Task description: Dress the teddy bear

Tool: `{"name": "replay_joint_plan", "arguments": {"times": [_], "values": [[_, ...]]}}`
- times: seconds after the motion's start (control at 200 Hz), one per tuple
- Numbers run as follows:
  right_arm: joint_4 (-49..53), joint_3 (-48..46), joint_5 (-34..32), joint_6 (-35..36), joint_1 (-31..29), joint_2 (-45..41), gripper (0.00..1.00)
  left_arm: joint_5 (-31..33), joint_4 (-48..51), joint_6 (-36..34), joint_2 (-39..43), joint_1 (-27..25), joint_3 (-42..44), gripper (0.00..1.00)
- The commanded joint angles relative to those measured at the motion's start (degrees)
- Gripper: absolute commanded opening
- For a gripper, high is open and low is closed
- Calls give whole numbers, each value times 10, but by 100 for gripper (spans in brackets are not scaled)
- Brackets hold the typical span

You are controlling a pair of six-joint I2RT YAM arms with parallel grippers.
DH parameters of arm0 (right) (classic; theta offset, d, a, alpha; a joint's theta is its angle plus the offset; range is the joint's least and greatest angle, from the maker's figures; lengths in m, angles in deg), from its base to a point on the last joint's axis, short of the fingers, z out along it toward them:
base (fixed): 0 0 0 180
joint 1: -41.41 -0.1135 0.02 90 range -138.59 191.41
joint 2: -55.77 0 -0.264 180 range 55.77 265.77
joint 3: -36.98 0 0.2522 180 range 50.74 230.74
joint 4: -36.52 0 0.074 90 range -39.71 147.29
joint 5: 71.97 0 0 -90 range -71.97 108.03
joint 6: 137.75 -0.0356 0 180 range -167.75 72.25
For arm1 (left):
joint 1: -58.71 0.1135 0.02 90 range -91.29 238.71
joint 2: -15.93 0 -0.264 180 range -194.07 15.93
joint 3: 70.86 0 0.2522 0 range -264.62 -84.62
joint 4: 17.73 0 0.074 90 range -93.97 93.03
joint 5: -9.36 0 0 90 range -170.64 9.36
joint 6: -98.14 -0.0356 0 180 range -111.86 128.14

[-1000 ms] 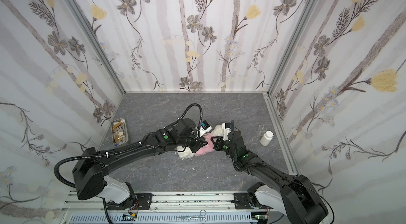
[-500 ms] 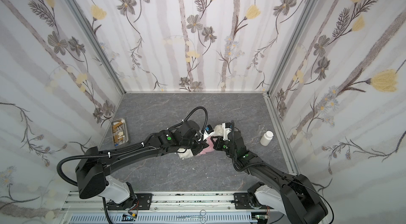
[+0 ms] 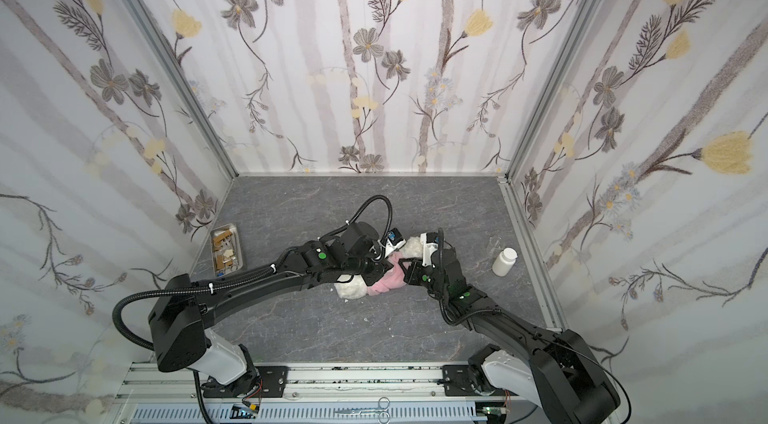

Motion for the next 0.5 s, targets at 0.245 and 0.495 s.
{"name": "replay_joint_plan", "arguments": {"times": [0.245, 0.495], "values": [[-29, -1, 6, 0, 0, 3, 10, -71, 2, -14, 8, -9, 18, 32], [-26, 3, 8, 2, 0, 5, 10, -37, 16, -38, -5, -13, 18, 30]]}}
